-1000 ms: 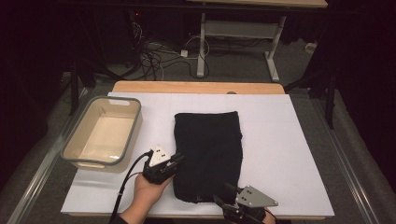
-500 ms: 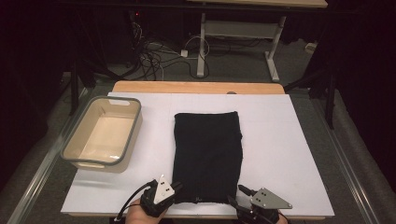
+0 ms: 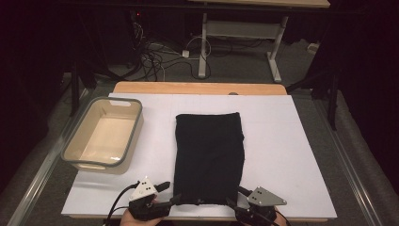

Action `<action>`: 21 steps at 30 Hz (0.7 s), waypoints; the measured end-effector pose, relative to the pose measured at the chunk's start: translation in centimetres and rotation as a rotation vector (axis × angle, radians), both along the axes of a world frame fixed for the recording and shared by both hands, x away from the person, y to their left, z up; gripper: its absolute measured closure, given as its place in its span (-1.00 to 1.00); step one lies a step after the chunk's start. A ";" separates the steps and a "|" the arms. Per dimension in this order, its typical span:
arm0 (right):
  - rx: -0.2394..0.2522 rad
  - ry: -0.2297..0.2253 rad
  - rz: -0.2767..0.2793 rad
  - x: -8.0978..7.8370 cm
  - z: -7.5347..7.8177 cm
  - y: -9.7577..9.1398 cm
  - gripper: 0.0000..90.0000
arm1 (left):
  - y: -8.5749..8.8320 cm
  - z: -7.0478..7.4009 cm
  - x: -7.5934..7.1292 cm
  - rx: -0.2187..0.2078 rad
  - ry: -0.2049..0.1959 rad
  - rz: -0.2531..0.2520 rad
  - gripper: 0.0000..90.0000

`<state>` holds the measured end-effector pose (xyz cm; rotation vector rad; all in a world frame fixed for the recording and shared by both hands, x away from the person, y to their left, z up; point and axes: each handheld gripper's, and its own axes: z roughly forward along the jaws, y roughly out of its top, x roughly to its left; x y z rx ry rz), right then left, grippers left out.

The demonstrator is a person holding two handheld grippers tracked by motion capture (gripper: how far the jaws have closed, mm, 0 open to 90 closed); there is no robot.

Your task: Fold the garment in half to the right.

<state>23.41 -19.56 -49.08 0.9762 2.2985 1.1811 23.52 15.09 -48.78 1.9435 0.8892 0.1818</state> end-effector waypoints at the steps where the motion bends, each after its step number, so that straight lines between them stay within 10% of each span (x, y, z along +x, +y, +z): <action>1: -0.009 0.005 0.003 0.1 0.0 0.1 -0.08 | -0.3 -0.1 -0.1 0.037 0.002 -0.010 -0.24; 5: -0.006 0.031 0.002 0.3 -0.1 0.1 -0.07 | -0.9 -0.7 -0.1 0.109 0.048 -0.045 0.03; 21: -0.019 0.014 0.071 -0.2 0.1 0.8 0.79 | -0.3 -0.2 -0.3 0.102 -0.007 -0.029 0.62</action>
